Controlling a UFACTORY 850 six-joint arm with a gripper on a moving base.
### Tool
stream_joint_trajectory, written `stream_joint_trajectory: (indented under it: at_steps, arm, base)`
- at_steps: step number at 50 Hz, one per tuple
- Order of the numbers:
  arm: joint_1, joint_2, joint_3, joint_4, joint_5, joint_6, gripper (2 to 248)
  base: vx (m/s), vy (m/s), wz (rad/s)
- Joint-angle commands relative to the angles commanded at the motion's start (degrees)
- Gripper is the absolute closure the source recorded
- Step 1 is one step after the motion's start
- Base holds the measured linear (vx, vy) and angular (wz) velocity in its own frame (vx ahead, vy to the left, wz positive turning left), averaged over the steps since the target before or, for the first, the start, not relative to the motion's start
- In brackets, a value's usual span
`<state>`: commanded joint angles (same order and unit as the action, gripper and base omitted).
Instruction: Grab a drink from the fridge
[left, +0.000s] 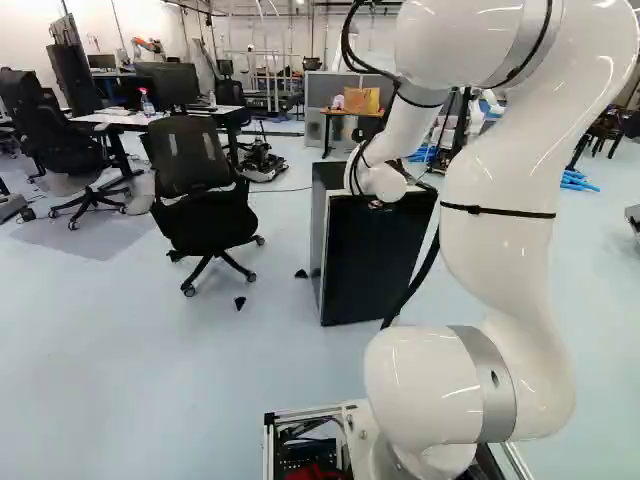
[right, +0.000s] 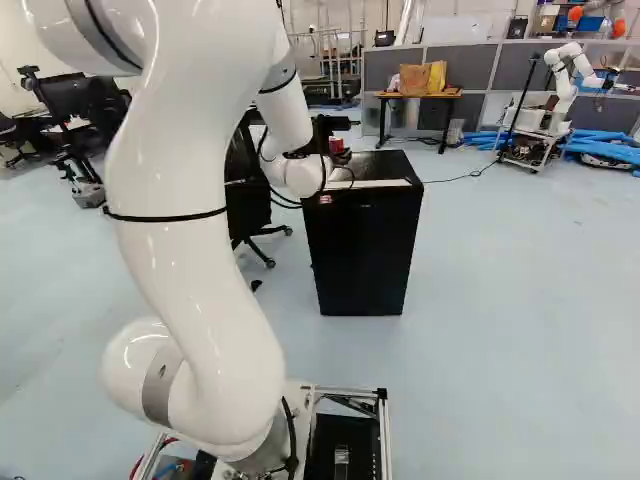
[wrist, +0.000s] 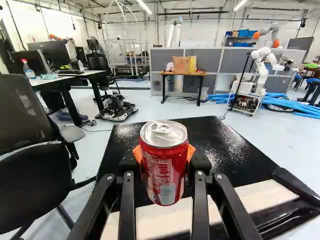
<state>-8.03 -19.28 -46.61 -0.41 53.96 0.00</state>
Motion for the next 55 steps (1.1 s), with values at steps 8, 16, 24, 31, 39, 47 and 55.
stream_joint_trajectory:
  at_steps: [8, 16, 24, 31, 39, 47, 55]
  arm:
    - [0.9, 3.7, 4.4, 0.0, -0.4, 0.0, 151]
    - [1.8, 7.8, 9.2, 0.1, -0.9, 0.0, 151]
    - [2.8, 12.1, 14.3, 0.1, -1.4, 0.0, 151]
    - [3.5, 15.5, 18.3, 0.2, -1.7, 0.0, 151]
    - [4.3, 19.0, 22.4, 0.2, -2.1, 0.0, 151]
    - [5.1, 22.2, 26.2, 0.3, -2.5, 0.0, 151]
    - [5.7, 25.0, 29.5, 0.3, -2.8, 0.0, 151]
  base:
    - [0.0, 0.0, 0.0]
    - [0.0, 0.0, 0.0]
    - [0.0, 0.0, 0.0]
    - [0.0, 0.0, 0.0]
    - [0.0, 0.0, 0.0]
    - [0.0, 0.0, 0.0]
    - [0.0, 0.0, 0.0]
